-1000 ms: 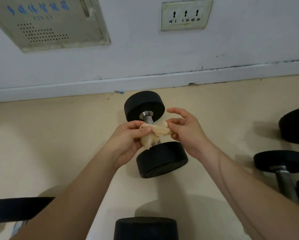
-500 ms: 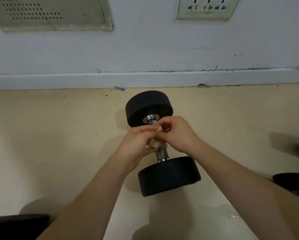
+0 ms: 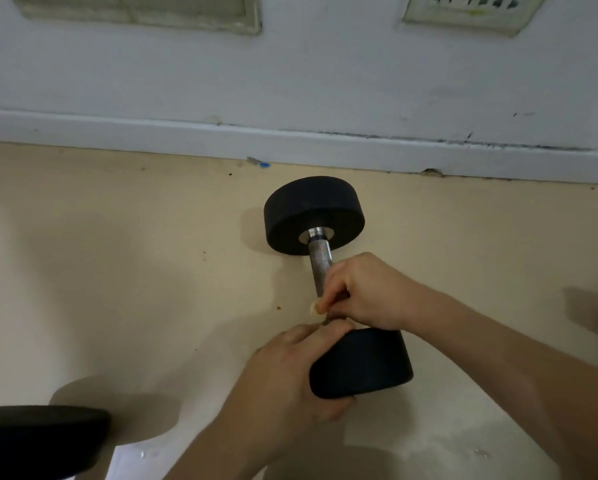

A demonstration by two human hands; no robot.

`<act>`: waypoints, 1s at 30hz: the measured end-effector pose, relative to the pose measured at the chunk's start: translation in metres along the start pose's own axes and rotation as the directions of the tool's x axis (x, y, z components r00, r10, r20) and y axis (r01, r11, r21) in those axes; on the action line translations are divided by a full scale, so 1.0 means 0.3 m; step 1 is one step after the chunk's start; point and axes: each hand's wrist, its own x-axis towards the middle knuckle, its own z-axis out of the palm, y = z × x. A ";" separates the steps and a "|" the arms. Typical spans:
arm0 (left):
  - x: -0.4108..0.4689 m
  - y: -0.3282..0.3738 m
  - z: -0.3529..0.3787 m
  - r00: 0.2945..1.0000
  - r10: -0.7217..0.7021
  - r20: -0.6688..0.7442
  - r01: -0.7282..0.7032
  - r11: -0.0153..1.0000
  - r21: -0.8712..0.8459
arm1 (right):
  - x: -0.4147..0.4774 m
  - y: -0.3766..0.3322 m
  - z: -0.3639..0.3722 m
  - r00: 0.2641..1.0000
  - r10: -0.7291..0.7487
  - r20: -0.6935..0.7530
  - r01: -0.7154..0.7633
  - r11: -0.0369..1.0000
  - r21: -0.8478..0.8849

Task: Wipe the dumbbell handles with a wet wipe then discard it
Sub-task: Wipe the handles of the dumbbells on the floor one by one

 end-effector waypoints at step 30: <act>-0.267 -0.163 -0.098 0.779 -0.534 -0.328 0.255 0.749 -0.611 | 0.142 -0.177 0.210 0.986 0.057 -0.154 0.031 0.858 0.512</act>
